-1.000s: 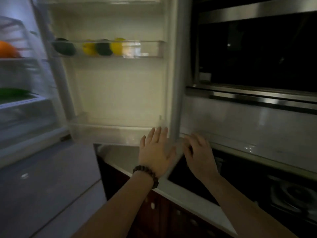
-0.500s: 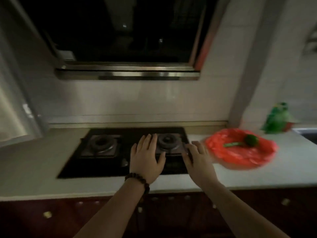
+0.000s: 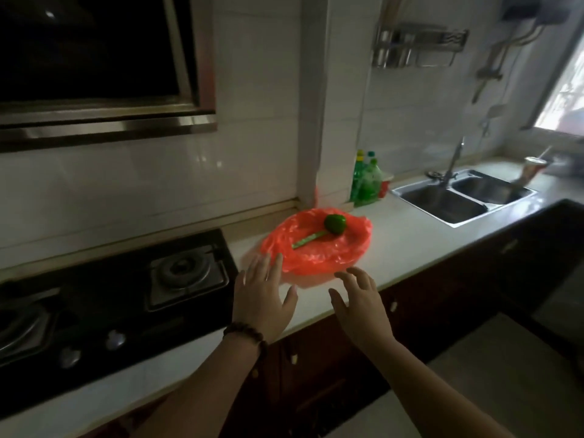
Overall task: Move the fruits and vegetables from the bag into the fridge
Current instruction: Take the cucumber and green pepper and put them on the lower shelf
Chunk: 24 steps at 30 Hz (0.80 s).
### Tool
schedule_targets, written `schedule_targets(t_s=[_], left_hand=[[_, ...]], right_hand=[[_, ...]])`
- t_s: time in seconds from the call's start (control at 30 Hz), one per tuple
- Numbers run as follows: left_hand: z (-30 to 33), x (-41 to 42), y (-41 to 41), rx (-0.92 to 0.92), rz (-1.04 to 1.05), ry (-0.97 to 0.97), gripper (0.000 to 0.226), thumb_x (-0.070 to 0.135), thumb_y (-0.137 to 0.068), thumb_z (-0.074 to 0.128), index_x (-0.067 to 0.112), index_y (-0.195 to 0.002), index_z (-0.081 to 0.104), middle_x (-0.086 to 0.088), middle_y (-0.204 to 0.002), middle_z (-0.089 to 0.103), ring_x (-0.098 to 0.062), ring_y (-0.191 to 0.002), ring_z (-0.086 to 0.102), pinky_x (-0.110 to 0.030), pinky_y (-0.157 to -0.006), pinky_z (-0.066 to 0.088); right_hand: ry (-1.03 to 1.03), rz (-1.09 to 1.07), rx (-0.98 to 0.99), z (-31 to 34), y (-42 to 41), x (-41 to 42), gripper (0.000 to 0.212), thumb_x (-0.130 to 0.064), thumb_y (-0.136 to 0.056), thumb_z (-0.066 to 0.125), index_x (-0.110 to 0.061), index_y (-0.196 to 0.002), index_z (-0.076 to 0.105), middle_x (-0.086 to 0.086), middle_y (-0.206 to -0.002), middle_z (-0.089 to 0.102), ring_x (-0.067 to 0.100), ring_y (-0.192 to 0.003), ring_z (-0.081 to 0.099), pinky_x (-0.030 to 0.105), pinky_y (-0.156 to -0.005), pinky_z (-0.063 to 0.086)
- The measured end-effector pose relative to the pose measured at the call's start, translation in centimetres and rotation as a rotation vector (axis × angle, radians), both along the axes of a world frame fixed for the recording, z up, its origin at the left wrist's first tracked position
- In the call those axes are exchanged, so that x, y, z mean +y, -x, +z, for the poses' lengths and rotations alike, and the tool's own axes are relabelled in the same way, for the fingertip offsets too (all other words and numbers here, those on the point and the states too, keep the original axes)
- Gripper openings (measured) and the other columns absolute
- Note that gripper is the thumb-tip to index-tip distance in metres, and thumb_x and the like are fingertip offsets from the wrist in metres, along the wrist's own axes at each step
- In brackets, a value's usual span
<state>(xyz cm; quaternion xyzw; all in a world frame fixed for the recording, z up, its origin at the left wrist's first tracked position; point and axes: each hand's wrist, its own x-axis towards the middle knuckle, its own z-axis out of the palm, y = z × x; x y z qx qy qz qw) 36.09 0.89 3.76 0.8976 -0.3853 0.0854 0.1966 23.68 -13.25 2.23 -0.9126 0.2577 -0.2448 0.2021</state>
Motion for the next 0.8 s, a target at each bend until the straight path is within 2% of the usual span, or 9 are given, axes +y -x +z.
schedule_targets(t_s=[0.13,0.33,0.57,0.8], left_hand=[[-1.1,-4.7,-2.9,0.016,-0.012,0.023,0.067,0.051,-0.093,0.038,0.020,-0.149,0.019,-0.004,-0.156,0.019,-0.021,-0.144,0.012,-0.047,-0.116,0.015],[-2.6,-13.1,-9.9,0.031,0.026,0.034,0.069,0.053,-0.089,0.034,0.020,-0.148,0.022,-0.006,-0.155,0.023,-0.023,-0.143,0.015,-0.045,-0.116,0.016],[-4.7,-22.0,-17.7,0.110,0.062,0.026,0.068,0.050,-0.090,0.044,0.022,-0.148,0.023,-0.003,-0.156,0.022,-0.021,-0.143,0.015,-0.040,-0.117,0.017],[-8.4,-27.8,-21.7,0.258,0.065,-0.045,0.068,0.048,-0.091,0.047,0.023,-0.149,0.020,-0.001,-0.156,0.019,-0.021,-0.145,0.011,-0.041,-0.117,0.016]], right_hand=[[0.010,-0.010,0.020,-0.8,-2.0,-4.2,0.043,-0.033,-0.093,0.052,-0.020,-0.133,0.047,0.002,-0.143,0.039,0.022,-0.134,0.033,0.038,-0.108,0.034],[0.008,-0.023,0.071,-1.9,-8.5,-13.4,0.043,-0.034,-0.092,0.053,-0.019,-0.132,0.048,0.005,-0.140,0.042,0.024,-0.130,0.037,0.038,-0.106,0.038],[-0.046,0.005,0.158,-3.3,-17.9,-22.8,0.043,-0.032,-0.090,0.055,-0.019,-0.130,0.050,0.008,-0.139,0.043,0.027,-0.130,0.038,0.047,-0.105,0.039],[-0.107,0.017,0.263,-6.5,-21.4,-28.4,0.044,-0.030,-0.089,0.056,-0.019,-0.132,0.049,0.007,-0.139,0.044,0.027,-0.129,0.039,0.043,-0.105,0.039]])
